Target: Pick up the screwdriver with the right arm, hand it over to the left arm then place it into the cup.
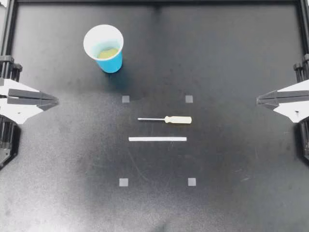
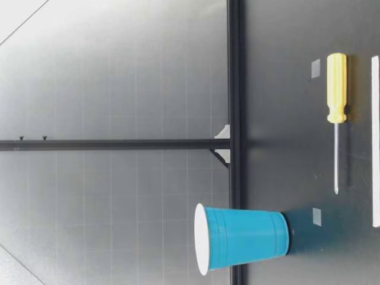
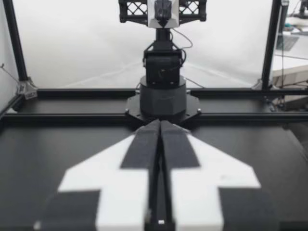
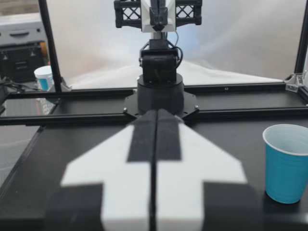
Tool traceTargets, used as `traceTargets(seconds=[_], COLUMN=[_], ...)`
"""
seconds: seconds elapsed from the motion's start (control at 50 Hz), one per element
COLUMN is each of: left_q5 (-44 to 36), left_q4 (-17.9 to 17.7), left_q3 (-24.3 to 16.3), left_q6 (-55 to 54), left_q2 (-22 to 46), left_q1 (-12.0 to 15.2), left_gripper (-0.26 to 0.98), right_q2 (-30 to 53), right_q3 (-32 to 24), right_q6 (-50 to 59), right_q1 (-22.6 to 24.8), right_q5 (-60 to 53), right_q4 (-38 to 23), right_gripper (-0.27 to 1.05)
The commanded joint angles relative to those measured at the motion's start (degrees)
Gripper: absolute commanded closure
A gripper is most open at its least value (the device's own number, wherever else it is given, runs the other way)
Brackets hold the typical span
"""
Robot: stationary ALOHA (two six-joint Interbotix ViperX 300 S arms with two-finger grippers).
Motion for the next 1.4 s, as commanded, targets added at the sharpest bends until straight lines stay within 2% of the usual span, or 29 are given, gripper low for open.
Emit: traceTargets(seconds=[0.0,0.1,0.2,0.46,0.58,0.94,1.24,1.38], left_q5=[-0.7,-0.7,-0.79,-0.79,-0.88,-0.79,-0.79,-0.79], left_q4=[-0.09,0.0,0.0,-0.09,0.0,0.0,-0.09,0.0], left_q3=[-1.05,-0.97,-0.88,-0.26,0.18,0.7,1.49,1.67], left_q6=[0.26,0.44,0.44,0.18,0.26,0.44,0.35,0.35], left_q2=[-0.18,-0.18,-0.09,0.18,0.18,0.18,0.09,0.09], left_q1=[0.97,0.97,0.97,0.97,0.97,0.97,0.97,0.97], left_gripper=[0.53,0.6,0.61,0.61,0.61,0.61,0.61,0.61], right_q2=[0.53,3.34,8.53,26.46,33.75,51.94,62.31,65.39], right_q3=[-0.97,-2.81,-5.98,-17.58,-22.41,-33.49,-39.81,-41.04], right_q6=[0.0,0.09,0.18,0.0,-0.09,-0.35,-0.53,-0.53], right_q1=[-0.26,-0.44,-1.58,-4.22,-4.22,-5.19,-5.98,-6.06], right_q5=[-0.18,0.53,3.6,21.27,26.81,35.86,43.42,43.95], right_q4=[0.0,0.18,0.26,0.26,0.18,-0.53,-4.22,-5.27], right_gripper=[0.71,0.74,0.74,0.7,0.62,0.18,0.17,0.17])
